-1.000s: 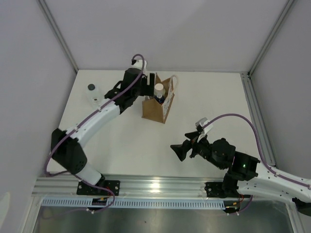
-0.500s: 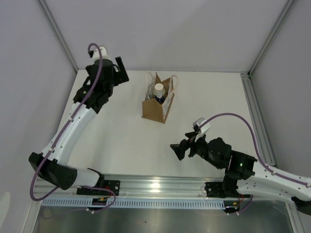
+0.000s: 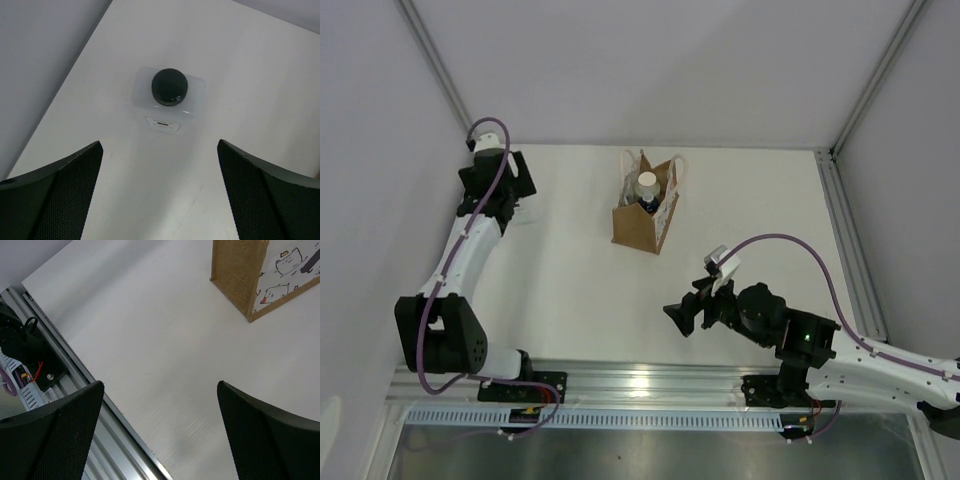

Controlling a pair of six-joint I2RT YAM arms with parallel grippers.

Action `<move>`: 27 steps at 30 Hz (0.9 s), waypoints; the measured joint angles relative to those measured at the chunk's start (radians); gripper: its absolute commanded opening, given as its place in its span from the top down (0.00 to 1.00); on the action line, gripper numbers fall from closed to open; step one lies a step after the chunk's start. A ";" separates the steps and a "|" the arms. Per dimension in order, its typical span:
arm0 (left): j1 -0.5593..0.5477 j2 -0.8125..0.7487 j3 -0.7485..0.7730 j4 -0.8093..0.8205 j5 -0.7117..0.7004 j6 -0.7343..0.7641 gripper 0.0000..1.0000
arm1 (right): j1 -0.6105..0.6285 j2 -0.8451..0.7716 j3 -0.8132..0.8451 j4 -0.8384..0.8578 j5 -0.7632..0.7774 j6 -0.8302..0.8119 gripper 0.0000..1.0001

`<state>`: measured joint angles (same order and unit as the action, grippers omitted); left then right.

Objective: Place the personal care products into the canvas bag

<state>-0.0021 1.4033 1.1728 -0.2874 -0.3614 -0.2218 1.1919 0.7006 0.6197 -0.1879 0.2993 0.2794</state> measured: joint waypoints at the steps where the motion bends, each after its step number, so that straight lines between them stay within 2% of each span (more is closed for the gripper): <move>1: 0.023 0.008 -0.002 0.006 0.020 0.021 0.01 | 0.002 0.002 0.000 0.000 -0.002 0.001 0.01; 7: 0.117 0.062 -0.004 0.094 0.146 0.095 0.01 | 0.016 0.004 0.000 0.007 -0.014 0.001 0.02; 14: 0.123 0.180 0.007 0.123 0.264 0.143 0.01 | 0.027 0.004 0.000 0.010 -0.018 0.002 0.02; 27: 0.123 0.280 0.086 0.098 0.262 0.171 0.02 | 0.043 0.007 0.000 0.014 -0.017 0.001 0.02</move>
<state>0.1211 1.6836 1.2587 -0.1894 -0.0990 -0.0513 1.2350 0.7078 0.6197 -0.1738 0.2821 0.2806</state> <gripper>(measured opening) 0.991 0.985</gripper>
